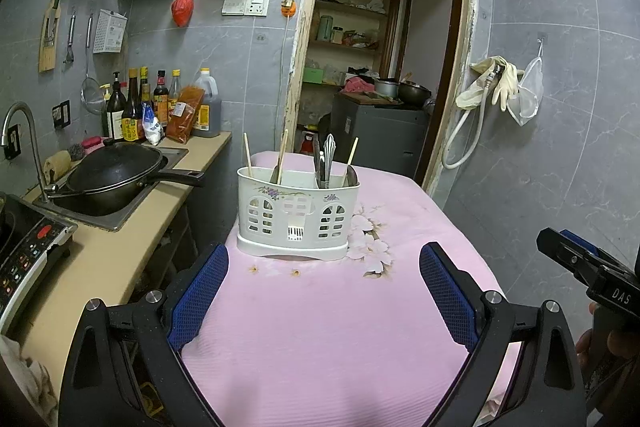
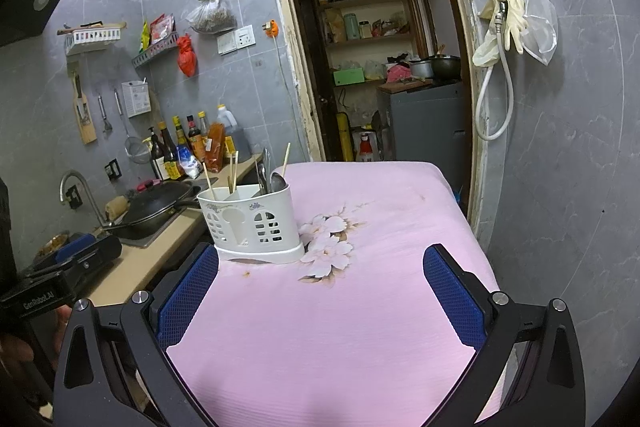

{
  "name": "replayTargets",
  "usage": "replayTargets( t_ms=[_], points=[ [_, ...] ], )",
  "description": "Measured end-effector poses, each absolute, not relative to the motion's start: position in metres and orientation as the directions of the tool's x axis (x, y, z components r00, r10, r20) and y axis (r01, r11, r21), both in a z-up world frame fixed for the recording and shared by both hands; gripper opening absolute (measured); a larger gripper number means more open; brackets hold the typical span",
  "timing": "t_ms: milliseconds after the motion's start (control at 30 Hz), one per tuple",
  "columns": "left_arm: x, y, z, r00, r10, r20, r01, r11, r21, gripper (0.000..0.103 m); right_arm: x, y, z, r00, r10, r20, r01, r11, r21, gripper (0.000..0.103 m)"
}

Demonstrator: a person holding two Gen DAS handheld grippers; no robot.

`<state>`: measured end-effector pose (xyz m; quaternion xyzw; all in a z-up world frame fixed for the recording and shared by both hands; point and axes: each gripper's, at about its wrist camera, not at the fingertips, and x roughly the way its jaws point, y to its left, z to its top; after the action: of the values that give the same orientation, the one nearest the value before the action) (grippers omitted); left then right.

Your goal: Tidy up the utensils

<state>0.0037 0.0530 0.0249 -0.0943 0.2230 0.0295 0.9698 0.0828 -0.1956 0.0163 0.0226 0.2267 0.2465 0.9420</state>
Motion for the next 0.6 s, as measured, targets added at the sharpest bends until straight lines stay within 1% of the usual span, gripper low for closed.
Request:
replayTargets(
  t_ms=[600],
  points=[
    [0.0037,0.0536,0.0252,0.899,0.015,-0.439,-0.099,0.981,-0.169,0.094,0.0826,-0.1946,0.0170,0.775,0.474,-0.417,-0.453,0.878,0.155,0.103]
  ],
)
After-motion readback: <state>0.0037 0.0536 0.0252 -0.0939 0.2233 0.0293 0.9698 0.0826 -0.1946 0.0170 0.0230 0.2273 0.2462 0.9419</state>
